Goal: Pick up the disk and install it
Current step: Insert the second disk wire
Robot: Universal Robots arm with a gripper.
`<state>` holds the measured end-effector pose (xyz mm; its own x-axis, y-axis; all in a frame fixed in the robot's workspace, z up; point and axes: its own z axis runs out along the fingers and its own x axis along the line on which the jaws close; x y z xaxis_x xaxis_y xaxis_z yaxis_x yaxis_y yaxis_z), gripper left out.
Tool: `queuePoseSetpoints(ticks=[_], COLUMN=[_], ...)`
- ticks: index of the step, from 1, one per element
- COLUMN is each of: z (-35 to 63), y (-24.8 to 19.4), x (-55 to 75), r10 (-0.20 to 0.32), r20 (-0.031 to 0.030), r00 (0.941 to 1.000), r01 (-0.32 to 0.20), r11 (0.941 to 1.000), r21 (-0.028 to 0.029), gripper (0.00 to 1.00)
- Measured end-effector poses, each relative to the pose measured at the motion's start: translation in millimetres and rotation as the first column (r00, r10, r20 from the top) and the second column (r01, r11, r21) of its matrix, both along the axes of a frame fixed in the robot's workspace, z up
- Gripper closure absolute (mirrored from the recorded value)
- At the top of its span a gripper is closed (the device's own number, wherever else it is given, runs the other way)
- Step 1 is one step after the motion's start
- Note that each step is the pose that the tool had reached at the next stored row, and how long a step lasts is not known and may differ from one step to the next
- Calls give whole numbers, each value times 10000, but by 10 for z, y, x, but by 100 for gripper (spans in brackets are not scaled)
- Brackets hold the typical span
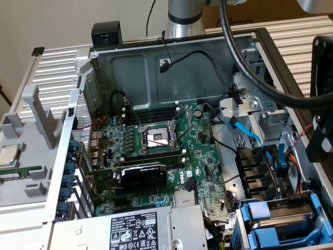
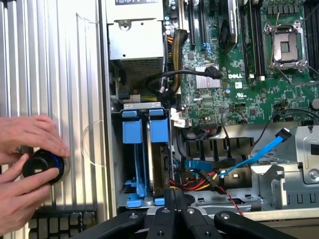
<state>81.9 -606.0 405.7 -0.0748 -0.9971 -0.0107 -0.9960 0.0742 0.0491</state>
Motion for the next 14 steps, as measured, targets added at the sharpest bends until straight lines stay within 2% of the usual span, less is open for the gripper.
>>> queuePoseSetpoints(ticks=[14], z=[1], y=[0], x=[0], r10=[0], r20=[0], r00=[10000], r01=[0], r11=[10000], r21=[-2], gripper=[89])
